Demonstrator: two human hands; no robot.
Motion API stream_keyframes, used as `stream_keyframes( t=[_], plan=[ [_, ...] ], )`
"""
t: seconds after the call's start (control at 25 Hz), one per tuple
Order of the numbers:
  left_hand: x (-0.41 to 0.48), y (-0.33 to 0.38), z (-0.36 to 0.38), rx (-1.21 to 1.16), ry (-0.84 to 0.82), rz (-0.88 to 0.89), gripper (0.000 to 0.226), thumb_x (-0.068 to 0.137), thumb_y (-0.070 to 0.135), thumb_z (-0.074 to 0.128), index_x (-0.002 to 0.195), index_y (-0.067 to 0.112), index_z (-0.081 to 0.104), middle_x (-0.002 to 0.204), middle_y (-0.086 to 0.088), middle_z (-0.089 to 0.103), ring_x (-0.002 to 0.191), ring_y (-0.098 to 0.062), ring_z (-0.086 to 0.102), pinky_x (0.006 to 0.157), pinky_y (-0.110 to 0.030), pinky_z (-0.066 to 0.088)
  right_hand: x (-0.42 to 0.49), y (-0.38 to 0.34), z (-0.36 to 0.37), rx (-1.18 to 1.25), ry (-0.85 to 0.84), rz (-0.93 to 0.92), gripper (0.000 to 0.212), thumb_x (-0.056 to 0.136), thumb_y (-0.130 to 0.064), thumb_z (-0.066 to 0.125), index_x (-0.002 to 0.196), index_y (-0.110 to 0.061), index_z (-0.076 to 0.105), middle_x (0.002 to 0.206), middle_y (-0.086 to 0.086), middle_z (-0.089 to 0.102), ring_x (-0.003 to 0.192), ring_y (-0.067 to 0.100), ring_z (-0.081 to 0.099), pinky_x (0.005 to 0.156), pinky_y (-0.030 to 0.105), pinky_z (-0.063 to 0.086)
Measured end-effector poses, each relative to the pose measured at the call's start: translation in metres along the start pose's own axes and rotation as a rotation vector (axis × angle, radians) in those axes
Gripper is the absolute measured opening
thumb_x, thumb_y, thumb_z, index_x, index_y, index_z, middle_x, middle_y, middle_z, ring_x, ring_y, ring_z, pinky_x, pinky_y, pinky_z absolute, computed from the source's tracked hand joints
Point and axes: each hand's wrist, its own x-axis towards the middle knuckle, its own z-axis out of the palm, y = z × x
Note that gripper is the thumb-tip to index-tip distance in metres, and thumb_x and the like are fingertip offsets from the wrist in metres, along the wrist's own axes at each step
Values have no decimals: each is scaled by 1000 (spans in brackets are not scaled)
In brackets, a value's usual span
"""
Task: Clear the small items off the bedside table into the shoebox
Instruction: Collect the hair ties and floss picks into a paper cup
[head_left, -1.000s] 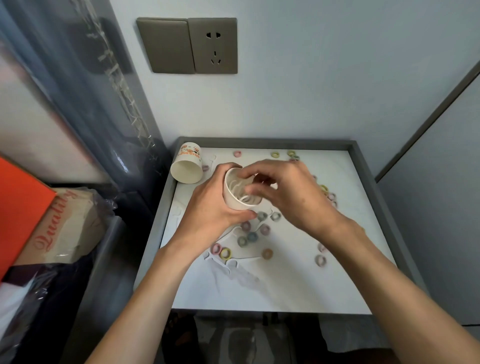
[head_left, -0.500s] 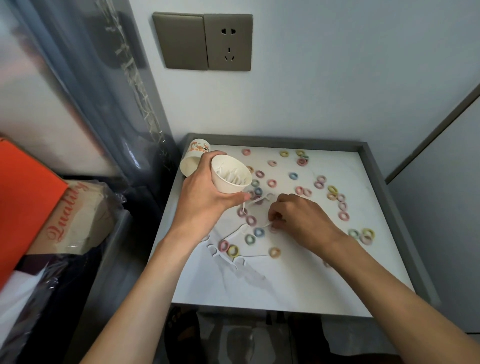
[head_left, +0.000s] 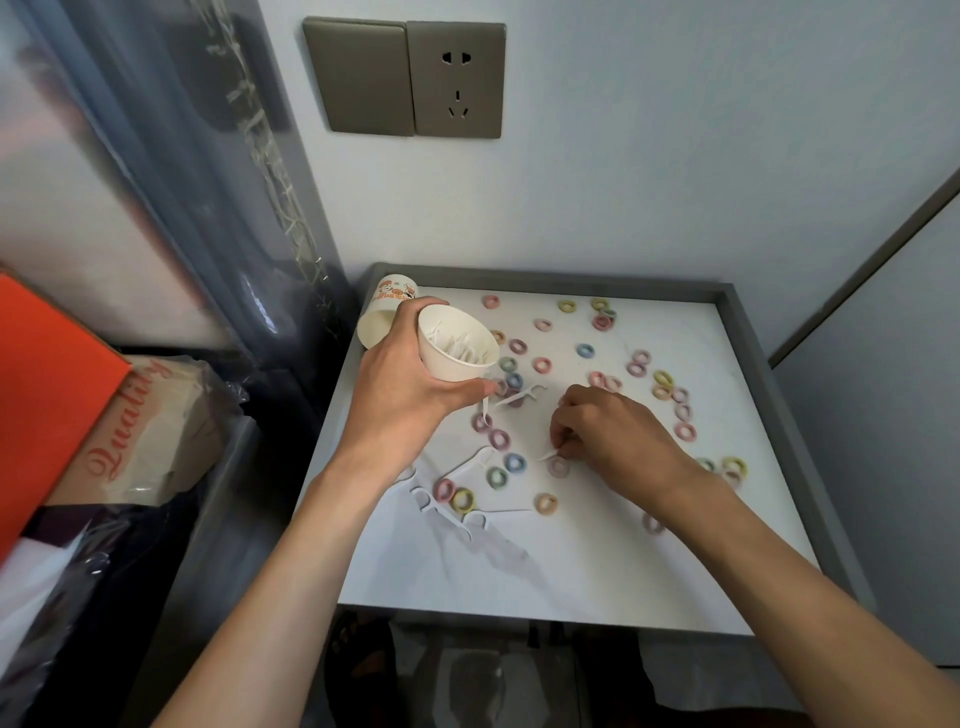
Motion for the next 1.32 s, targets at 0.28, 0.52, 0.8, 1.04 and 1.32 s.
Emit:
stream_keyframes(
  t=[0.28, 0.52, 0.8, 1.04, 1.32],
  plan=[
    [3, -2, -4, 14, 38, -7, 70, 57, 27, 94, 111, 35, 51, 103, 9, 66, 97, -13, 62, 77, -13, 46, 6, 14, -9, 209, 137, 145, 5, 94, -23, 60, 91, -20, 57, 86, -3, 62, 78, 18, 57, 65, 36, 48],
    [3, -2, -4, 6, 35, -4, 70, 57, 27, 94, 112, 34, 52, 103, 8, 66, 97, -14, 62, 79, -17, 48, 10, 23, -12, 395, 186, 381, 10, 98, -28, 55, 91, -22, 55, 81, -9, 58, 69, 8, 57, 53, 21, 45],
    [4, -3, 0, -1, 27, -6, 74, 54, 26, 94, 112, 38, 50, 98, 17, 62, 97, -12, 60, 75, -8, 45, 6, 17, -17, 849, 203, 496, 11, 96, -21, 59, 89, -14, 63, 72, -7, 68, 57, -3, 57, 51, 10, 41],
    [4, -3, 2, -1, 21, -10, 75, 55, 25, 94, 117, 33, 54, 99, 14, 64, 95, -10, 61, 76, -13, 48, 5, 17, -19, 1246, 161, 515, 12, 94, -16, 62, 94, -23, 72, 77, -7, 69, 61, -2, 57, 62, 11, 50],
    [4, -3, 3, -4, 17, -6, 75, 55, 25, 94, 119, 31, 55, 102, 11, 65, 96, -10, 61, 78, -16, 49, 7, 22, -15, 1265, 154, 552, 15, 88, -24, 70, 96, -12, 74, 76, -8, 68, 65, 0, 56, 63, 13, 45]
  ],
)
